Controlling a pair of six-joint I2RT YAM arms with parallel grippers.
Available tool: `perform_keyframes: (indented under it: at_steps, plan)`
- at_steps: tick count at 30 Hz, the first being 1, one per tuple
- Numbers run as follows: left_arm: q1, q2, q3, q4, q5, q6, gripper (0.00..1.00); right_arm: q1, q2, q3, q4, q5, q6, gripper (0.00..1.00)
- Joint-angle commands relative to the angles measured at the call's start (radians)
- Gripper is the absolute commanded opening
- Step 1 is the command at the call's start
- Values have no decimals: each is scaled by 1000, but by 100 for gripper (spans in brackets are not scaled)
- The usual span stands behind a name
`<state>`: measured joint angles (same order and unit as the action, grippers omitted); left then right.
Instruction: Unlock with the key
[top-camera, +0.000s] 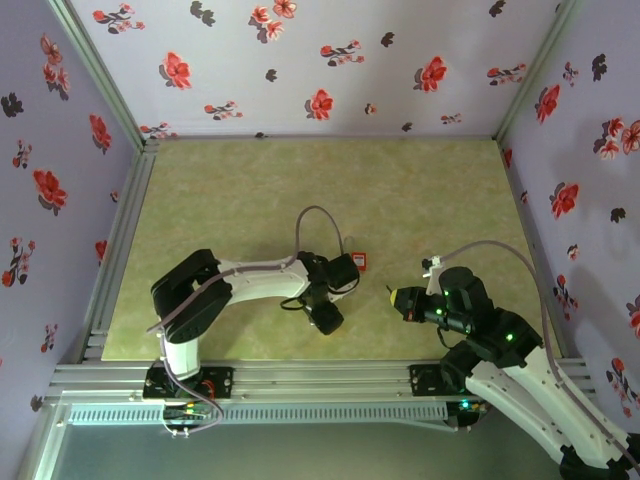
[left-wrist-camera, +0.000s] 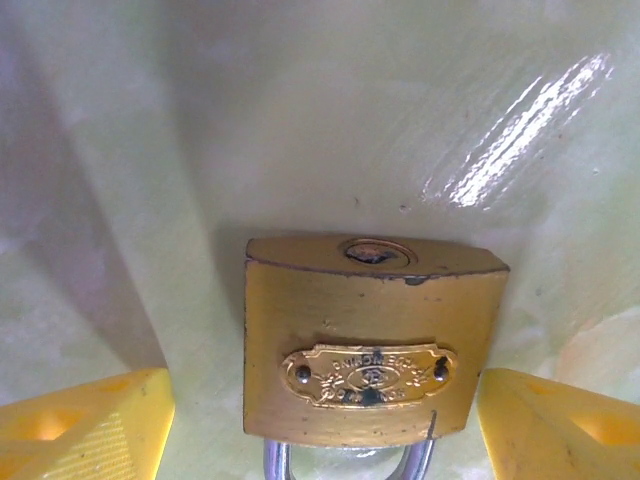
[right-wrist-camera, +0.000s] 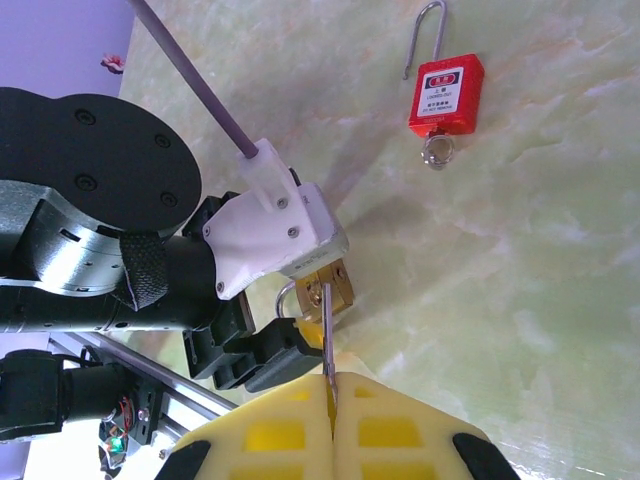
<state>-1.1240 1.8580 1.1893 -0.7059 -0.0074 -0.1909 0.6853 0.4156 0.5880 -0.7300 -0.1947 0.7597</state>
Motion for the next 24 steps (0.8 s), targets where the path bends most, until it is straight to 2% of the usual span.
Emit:
perform_keyframes:
  at_steps: [1, 17, 24]
  plan:
    - [-23, 29, 52, 17, 6, 28, 78, -8, 4, -14, 34, -12, -1, 1]
    - [-28, 72, 39, -4, -35, 9, 64, -13, -6, -27, 31, -15, 6, 1]
    - [-29, 58, -7, 10, -36, -3, 50, -16, -5, -28, 30, -14, 10, 1]
